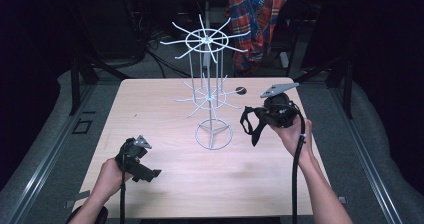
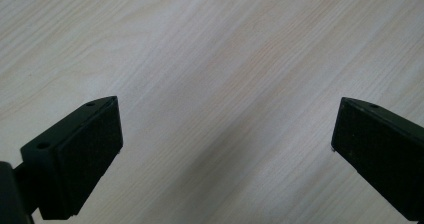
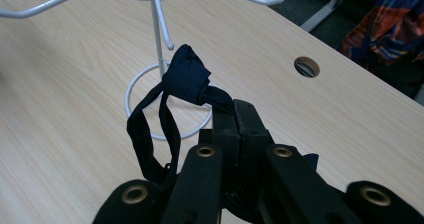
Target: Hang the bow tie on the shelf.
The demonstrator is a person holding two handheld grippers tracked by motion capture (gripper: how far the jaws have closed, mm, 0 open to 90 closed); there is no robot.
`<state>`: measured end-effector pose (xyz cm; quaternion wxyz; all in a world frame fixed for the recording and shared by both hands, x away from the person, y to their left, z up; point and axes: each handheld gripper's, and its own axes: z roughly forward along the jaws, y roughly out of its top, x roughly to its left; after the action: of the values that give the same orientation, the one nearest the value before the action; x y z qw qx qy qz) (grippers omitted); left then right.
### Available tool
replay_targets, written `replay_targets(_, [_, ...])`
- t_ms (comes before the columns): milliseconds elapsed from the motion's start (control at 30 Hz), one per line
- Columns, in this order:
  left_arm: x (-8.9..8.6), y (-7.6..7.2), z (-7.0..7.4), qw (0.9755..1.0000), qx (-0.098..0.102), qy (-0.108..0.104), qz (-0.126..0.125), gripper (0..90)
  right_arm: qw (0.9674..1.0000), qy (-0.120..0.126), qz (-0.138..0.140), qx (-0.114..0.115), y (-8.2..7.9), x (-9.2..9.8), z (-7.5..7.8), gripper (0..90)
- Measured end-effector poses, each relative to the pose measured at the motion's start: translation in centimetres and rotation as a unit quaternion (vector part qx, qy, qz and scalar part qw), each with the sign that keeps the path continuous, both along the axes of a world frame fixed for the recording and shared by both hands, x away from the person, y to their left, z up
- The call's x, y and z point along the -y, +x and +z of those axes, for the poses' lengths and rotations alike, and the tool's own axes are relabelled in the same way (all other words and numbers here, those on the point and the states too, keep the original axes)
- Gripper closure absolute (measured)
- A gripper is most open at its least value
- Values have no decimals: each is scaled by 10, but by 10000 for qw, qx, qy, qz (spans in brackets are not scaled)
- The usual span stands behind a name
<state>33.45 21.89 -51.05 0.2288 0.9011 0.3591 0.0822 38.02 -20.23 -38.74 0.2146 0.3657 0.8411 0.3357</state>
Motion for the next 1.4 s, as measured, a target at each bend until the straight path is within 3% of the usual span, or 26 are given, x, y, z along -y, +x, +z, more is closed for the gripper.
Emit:
replay_targets(667, [0, 0, -1, 10000, 23, -20, 22, 1, 9997, 193, -33, 168, 5, -1, 14, 892])
replay_targets(1400, [0, 0, -1, 10000, 20, -8, 29, 0, 9994, 330, 1, 124, 20, -11, 11, 892])
